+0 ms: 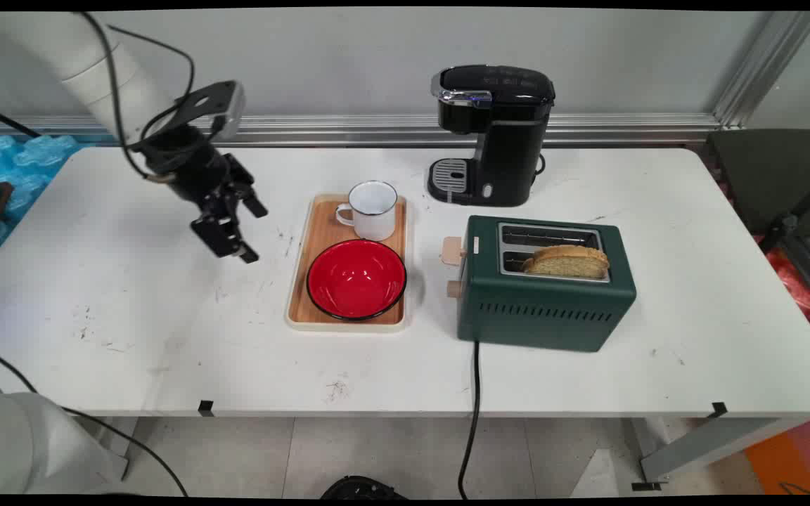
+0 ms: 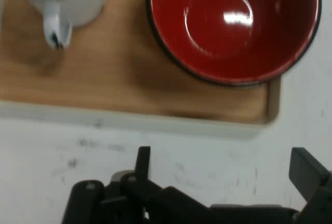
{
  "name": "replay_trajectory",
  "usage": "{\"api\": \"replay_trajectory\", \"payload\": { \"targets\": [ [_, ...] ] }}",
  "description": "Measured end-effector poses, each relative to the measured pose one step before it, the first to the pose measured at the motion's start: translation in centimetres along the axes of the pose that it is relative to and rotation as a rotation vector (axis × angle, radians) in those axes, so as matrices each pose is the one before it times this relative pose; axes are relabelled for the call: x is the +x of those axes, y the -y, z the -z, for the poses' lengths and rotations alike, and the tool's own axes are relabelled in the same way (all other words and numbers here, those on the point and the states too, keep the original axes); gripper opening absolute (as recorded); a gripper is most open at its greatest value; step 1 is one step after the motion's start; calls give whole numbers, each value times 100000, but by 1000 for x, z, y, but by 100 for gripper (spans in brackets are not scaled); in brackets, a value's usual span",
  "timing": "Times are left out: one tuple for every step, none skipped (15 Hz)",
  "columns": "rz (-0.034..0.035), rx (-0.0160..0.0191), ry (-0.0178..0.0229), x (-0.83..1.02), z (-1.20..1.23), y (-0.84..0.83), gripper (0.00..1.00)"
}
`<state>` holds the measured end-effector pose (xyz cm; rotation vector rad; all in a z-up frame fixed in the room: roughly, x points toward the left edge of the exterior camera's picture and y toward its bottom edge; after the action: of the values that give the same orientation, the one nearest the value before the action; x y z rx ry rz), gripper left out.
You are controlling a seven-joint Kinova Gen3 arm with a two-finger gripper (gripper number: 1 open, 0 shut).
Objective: Press the toaster switch
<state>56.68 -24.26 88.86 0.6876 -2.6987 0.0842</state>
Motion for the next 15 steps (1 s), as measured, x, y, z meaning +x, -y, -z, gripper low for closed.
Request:
{"api": "replay_trajectory", "payload": {
  "targets": [
    [74,-40,-992,809,-5,175,100],
    [39,-37,-687,540,-10,99,100],
    [-77,-37,-1183,876,-10,114,100],
    [-55,-87,-1438,1058,-45,81,100],
    [-12,-125,-1594,1107,-67,40,100],
    [95,-105,-1393,941,-71,-7,0],
    [137,-79,-1671,1122,-103,-28,0],
    [107,-37,-894,610,-74,-17,0],
    [138,-43,-1404,937,-130,-42,0],
    [164,-67,-1586,1065,-178,-80,0],
    [114,-117,-1587,1064,-209,-133,0],
    [80,-139,-1363,897,-212,-157,0],
    [26,-109,-797,572,-154,-110,0],
    [21,-219,-1260,836,-247,-198,0],
    [-10,-332,-1283,931,-328,-267,0]
  ]
}}
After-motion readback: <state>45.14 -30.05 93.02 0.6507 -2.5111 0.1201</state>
